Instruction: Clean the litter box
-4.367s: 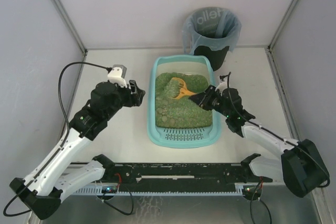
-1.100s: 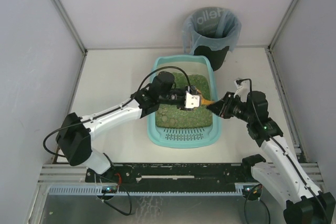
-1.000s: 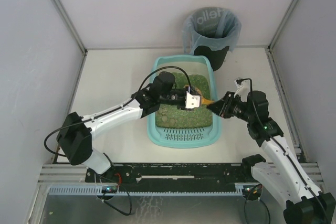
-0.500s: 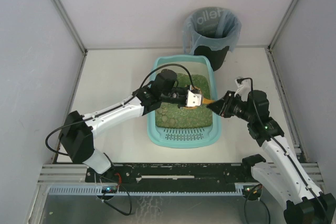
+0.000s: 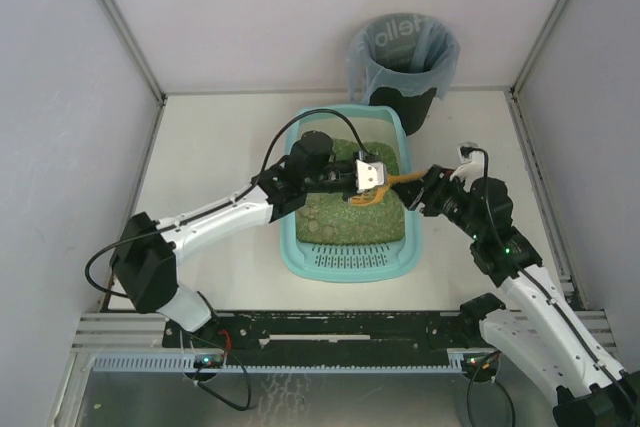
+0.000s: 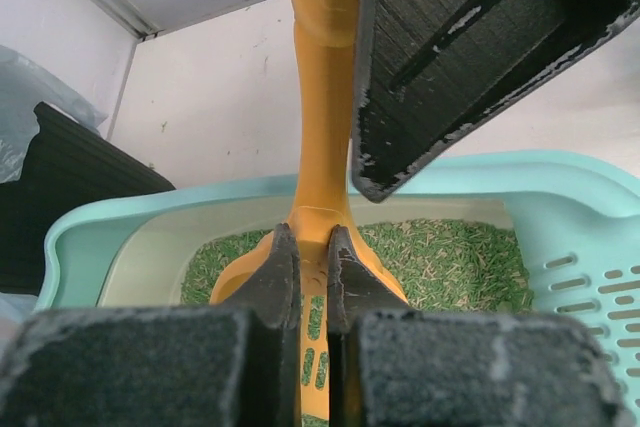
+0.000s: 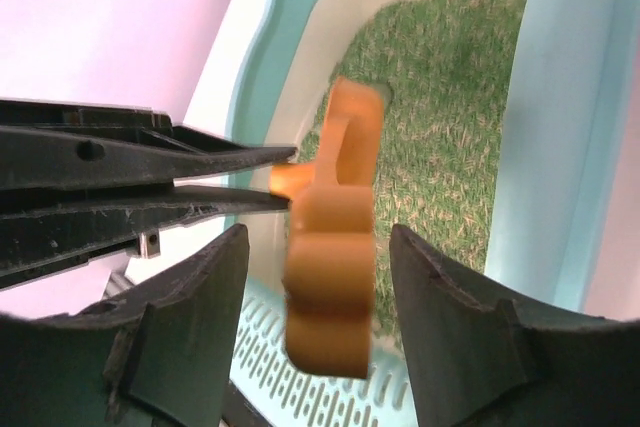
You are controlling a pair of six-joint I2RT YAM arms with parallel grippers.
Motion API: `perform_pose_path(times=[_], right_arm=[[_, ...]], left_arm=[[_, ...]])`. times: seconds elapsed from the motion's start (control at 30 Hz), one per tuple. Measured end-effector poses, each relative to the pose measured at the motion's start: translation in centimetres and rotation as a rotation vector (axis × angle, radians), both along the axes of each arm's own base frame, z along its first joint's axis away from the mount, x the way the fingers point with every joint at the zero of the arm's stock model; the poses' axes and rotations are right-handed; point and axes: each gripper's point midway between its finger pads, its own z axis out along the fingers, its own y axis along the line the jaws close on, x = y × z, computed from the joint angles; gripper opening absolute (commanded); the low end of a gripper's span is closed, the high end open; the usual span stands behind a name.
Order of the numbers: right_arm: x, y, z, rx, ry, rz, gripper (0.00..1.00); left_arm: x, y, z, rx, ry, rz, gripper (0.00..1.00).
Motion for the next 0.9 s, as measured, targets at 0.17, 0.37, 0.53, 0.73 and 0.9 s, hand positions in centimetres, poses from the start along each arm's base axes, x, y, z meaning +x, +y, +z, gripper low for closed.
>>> perform_pose_path(times=[0.17,0.37,0.53,0.73,0.9], right_arm=[[0.8,0.2,2.1,0.012,-0.102,-0.081,0.49],[1.9,0.0,2.4,0.017,-0.143,-0.153,0.41],[2.5,0.4,1.6,0.019,-0.116,-0.159,0.41],[2.9,1.0,0.6,0.016,-0.077,-0.142,0.35],[3.0,1.5,-0.1,0.015,-0.052,-0.127,0.11]], left_arm=[[0.0,0.2,0.0,-0.036,0.050,0.042,0.00],[-0.1,0.6,-1.0,-0.053,0.104,0.086,0.00],[0.0,0.7,-1.1,-0.061,0.117,0.099,0.00],[0.2,0.7,-0.9,-0.068,0.117,0.112,0.00],[0.3,0.8,-0.9,-0.070,0.113,0.119,0.00]])
